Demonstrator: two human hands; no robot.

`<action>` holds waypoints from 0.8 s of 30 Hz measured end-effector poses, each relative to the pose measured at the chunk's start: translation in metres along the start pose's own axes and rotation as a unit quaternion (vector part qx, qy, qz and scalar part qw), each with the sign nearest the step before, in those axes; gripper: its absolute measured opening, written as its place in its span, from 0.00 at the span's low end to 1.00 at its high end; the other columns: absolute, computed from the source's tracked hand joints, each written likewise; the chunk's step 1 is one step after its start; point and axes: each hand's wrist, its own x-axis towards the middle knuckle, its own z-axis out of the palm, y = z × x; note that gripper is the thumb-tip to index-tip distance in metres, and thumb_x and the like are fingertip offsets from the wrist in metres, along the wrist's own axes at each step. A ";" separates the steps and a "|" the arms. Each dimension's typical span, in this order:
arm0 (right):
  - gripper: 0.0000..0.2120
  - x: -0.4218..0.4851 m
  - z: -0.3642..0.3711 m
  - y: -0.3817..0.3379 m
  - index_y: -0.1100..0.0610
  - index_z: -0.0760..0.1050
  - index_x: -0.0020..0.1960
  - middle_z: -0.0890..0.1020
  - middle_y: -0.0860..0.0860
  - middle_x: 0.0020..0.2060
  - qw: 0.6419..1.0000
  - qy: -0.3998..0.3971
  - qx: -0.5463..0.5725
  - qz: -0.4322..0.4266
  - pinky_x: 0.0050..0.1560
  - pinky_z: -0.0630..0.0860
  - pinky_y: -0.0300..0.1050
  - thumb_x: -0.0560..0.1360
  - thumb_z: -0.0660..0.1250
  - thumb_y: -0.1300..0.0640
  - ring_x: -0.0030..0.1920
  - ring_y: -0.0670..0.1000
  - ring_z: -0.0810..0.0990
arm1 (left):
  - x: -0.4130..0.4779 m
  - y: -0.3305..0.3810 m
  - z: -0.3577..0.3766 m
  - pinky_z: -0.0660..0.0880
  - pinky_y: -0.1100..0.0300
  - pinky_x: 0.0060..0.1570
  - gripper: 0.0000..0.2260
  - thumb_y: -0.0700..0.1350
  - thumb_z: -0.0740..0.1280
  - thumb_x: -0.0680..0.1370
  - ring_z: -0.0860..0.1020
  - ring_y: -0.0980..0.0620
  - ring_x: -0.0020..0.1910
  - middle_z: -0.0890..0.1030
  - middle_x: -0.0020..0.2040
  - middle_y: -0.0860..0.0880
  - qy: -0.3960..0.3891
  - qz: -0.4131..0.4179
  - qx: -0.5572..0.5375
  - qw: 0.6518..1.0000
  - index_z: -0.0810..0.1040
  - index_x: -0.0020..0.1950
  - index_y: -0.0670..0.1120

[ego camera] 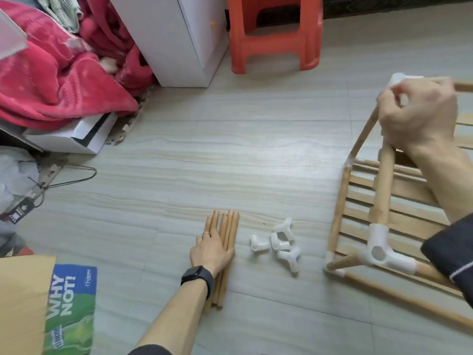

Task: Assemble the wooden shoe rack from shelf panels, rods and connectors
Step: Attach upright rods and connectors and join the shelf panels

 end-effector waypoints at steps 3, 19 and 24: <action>0.18 0.008 0.006 0.005 0.52 0.86 0.51 0.84 0.47 0.58 0.993 -0.117 -0.004 -0.035 0.64 0.57 0.38 0.78 0.58 0.49 0.69 0.56 0.70 | 0.001 0.002 0.000 0.73 0.51 0.62 0.41 0.63 0.67 0.76 0.70 0.46 0.71 0.62 0.79 0.48 -0.002 -0.002 0.004 1.000 0.52 0.81 0.49; 0.19 0.004 0.004 0.001 0.48 0.85 0.47 0.83 0.39 0.56 0.994 -0.103 0.039 0.023 0.60 0.58 0.38 0.76 0.54 0.49 0.69 0.53 0.66 | 0.007 0.003 0.006 0.73 0.58 0.63 0.39 0.52 0.68 0.78 0.53 0.54 0.81 0.42 0.82 0.60 0.019 0.062 -0.056 0.996 0.49 0.83 0.52; 0.18 0.003 0.002 0.003 0.46 0.85 0.46 0.83 0.40 0.58 0.991 -0.127 0.039 0.006 0.63 0.57 0.38 0.76 0.55 0.50 0.70 0.54 0.65 | 0.004 0.023 0.001 0.78 0.54 0.55 0.16 0.48 0.68 0.76 0.80 0.44 0.60 0.83 0.59 0.45 0.012 -0.003 0.051 0.999 0.79 0.62 0.44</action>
